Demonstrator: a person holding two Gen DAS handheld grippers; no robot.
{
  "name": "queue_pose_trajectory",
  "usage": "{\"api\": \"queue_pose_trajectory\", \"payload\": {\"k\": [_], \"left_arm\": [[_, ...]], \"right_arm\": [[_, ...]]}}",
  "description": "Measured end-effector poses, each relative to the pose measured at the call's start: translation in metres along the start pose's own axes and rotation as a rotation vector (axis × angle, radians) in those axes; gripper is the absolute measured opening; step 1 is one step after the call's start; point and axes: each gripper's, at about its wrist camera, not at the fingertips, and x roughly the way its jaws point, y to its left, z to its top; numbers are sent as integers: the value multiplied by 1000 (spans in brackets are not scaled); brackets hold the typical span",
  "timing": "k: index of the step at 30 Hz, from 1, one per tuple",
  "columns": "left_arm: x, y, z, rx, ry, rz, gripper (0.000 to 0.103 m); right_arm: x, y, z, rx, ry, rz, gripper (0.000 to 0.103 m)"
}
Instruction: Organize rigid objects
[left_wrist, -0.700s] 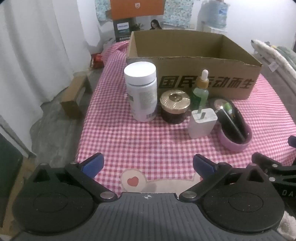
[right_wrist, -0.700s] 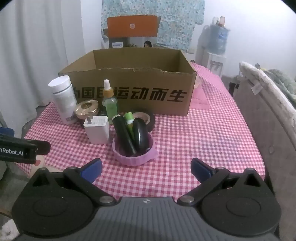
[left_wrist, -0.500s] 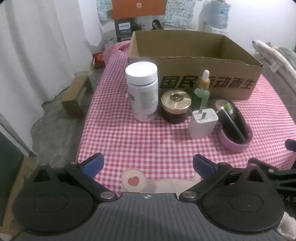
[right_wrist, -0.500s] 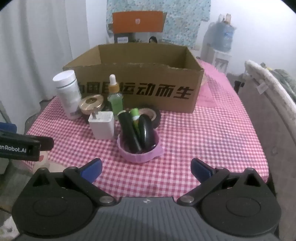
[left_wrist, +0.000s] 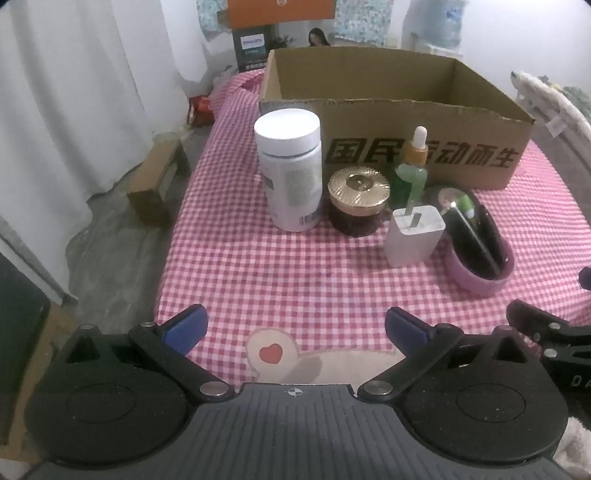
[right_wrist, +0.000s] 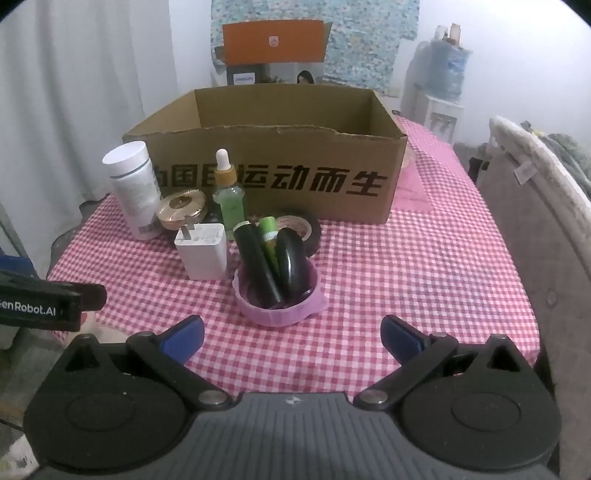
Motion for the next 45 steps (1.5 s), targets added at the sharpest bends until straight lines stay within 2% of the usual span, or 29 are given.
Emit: {"api": "queue_pose_trajectory", "payload": {"k": [45], "left_arm": [[3, -2, 1, 27, 17, 31, 103]], "right_arm": [[-1, 2, 2, 3, -12, 9, 103]]}}
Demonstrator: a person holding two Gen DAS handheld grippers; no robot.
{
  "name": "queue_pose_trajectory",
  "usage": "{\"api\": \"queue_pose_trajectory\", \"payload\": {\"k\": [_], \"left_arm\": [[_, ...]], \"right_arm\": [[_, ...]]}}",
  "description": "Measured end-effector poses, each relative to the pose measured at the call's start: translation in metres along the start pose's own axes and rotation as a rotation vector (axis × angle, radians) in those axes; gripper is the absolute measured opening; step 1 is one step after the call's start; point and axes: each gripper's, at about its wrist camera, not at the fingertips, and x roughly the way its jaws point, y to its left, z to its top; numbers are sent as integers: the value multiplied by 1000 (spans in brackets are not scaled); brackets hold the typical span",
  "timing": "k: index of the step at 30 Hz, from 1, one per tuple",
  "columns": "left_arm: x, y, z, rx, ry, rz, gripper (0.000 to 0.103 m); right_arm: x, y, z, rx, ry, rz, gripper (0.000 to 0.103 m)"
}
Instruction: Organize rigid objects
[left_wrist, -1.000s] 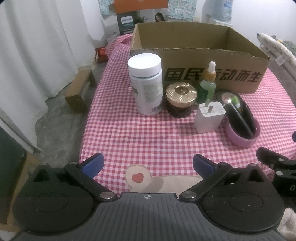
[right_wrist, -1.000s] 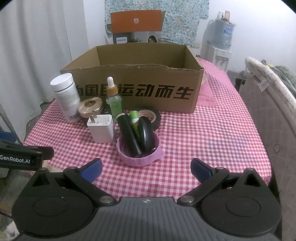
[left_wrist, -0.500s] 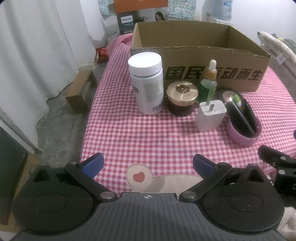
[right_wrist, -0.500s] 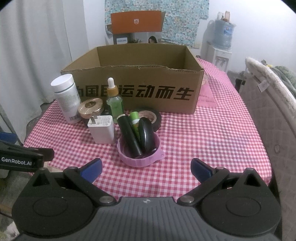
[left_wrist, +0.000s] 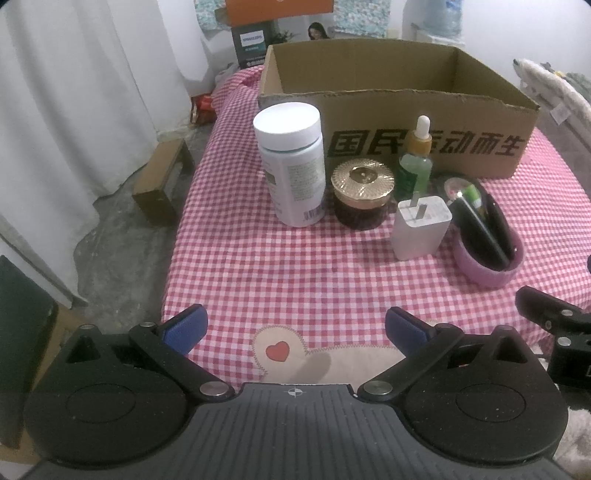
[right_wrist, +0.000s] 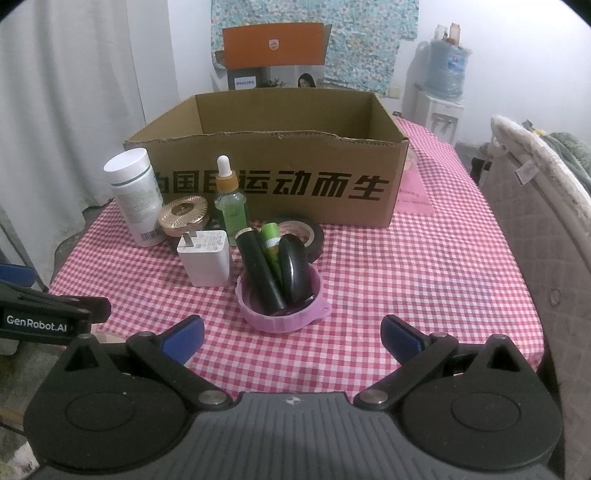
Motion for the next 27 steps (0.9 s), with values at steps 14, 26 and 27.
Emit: {"api": "queue_pose_trajectory", "payload": {"k": [14, 26, 27], "left_arm": [[3, -6, 2, 20, 15, 8, 103], [16, -14, 5, 46, 53, 10, 103], [18, -16, 5, 50, 58, 8, 103]], "right_arm": [[0, -3, 0, 6, -11, 21, 103], [10, -11, -1, 37, 5, 46, 103], [11, -12, -1, 41, 8, 47, 103]]}}
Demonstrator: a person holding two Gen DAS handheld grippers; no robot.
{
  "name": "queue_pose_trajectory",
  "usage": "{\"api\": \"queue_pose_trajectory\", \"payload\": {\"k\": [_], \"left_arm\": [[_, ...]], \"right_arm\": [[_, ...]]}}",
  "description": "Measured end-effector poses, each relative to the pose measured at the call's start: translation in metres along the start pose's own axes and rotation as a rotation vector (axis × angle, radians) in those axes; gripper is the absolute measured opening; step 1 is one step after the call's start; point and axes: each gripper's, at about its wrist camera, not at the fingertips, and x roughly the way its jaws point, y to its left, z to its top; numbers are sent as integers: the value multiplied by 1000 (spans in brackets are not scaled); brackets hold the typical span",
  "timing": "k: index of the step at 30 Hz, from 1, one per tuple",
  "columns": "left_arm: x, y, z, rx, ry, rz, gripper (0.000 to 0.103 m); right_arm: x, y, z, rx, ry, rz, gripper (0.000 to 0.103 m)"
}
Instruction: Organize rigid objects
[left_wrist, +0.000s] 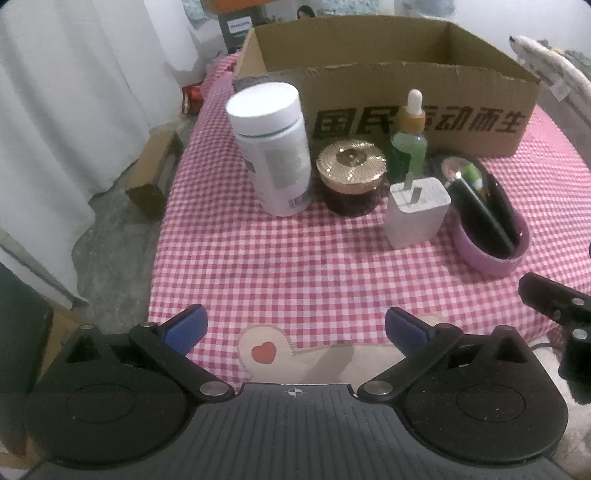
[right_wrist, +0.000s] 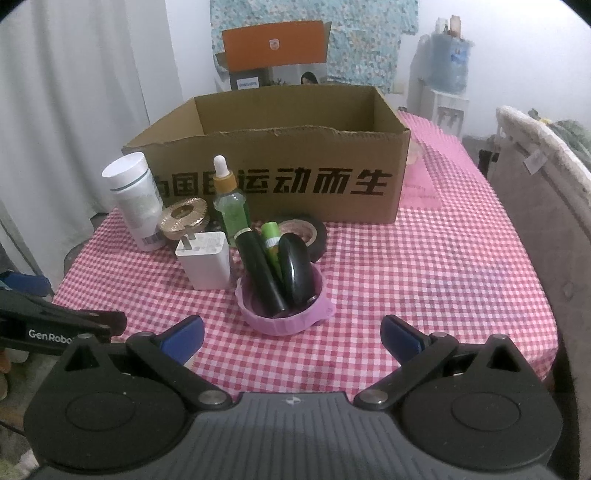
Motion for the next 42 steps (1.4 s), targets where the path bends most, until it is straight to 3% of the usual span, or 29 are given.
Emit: {"api": "queue_pose_trajectory", "payload": {"k": [4, 11, 15, 18, 21, 23, 26, 28, 32, 37, 42], "left_arm": [[5, -6, 2, 25, -5, -30, 103], [0, -24, 11, 117, -109, -139, 103], [-10, -29, 17, 148, -186, -246, 102], [-18, -37, 20, 180, -244, -317, 97], [-21, -51, 22, 228, -259, -364, 90], [-19, -58, 22, 250, -250, -400, 81], [-13, -70, 20, 284, -226, -447, 73], [-9, -78, 21, 314, -218, -449, 61], [3, -88, 24, 341, -193, -450, 51], [13, -85, 28, 318, -153, -462, 42], [17, -82, 30, 309, -135, -488, 40]], "right_arm": [[4, -7, -1, 23, 4, -1, 103], [0, -29, 5, 51, -65, 28, 103], [-6, -50, 17, 89, -118, 132, 102], [-5, -61, 31, 111, -131, 236, 95], [-1, -63, 44, 95, -127, 327, 82], [6, -58, 51, 69, -101, 376, 71], [22, -51, 56, 47, -30, 446, 63], [33, -47, 57, 30, 24, 477, 53], [52, -39, 58, 5, 114, 499, 30], [66, -30, 53, -31, 173, 466, 25], [73, -30, 50, -41, 203, 425, 23]]}}
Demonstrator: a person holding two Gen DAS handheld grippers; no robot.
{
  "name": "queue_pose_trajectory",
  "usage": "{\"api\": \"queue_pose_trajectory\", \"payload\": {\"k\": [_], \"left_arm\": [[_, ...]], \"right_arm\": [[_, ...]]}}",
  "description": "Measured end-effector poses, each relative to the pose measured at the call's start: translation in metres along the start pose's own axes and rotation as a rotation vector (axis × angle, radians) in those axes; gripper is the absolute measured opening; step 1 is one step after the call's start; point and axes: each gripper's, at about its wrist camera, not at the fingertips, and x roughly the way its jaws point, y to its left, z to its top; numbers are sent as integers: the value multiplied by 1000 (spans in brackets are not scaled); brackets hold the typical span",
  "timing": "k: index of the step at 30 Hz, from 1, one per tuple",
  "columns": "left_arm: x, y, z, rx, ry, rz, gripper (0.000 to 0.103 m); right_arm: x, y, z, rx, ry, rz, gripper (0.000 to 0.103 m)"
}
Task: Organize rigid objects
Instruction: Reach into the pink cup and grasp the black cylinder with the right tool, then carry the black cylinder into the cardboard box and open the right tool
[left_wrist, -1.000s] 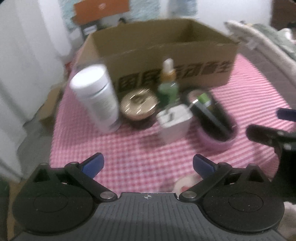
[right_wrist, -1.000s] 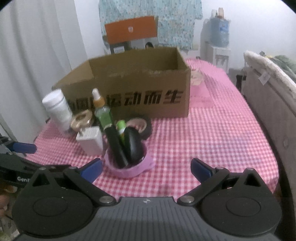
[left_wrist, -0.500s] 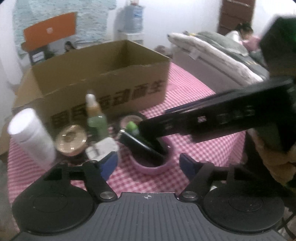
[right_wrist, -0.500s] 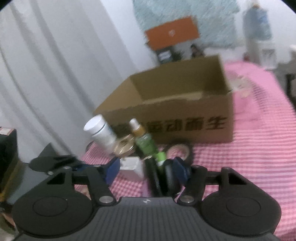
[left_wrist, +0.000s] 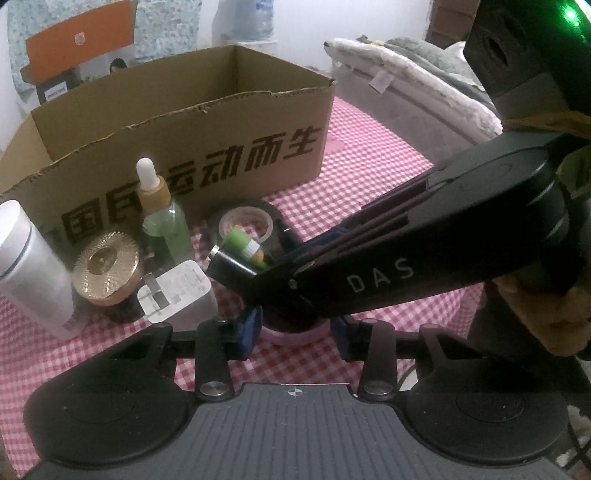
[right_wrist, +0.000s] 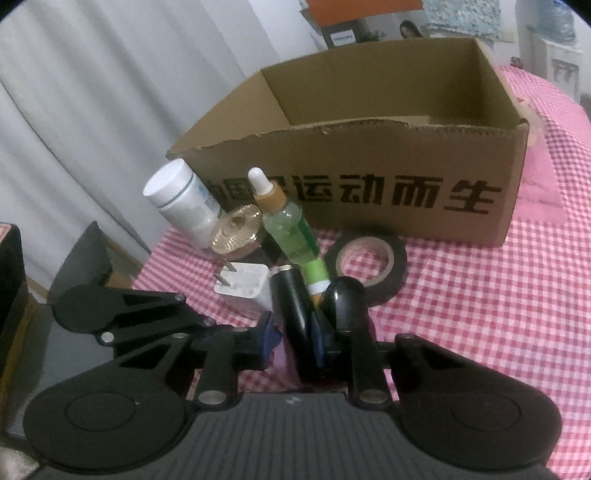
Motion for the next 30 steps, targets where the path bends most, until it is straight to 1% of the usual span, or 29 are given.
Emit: {"api": "queue_pose_trajectory", "payload": {"k": [3, 7, 14, 20, 24, 30], "left_arm": [[0, 2, -1, -4, 4, -5, 40], [-1, 4, -1, -29, 11, -5, 42], [-2, 11, 0, -70, 17, -13, 42], [-1, 15, 1, -94, 6, -25, 41], [-2, 15, 2, -87, -13, -15, 39], [1, 10, 3, -47, -26, 15, 36]], "right_arm": [[5, -2, 1, 8, 16, -15, 23], [7, -4, 2, 21, 42, -6, 23], [5, -11, 3, 81, 73, 53, 24], [4, -9, 2, 84, 77, 59, 26], [5, -11, 1, 103, 81, 66, 26], [10, -13, -2, 128, 72, 64, 26]]}}
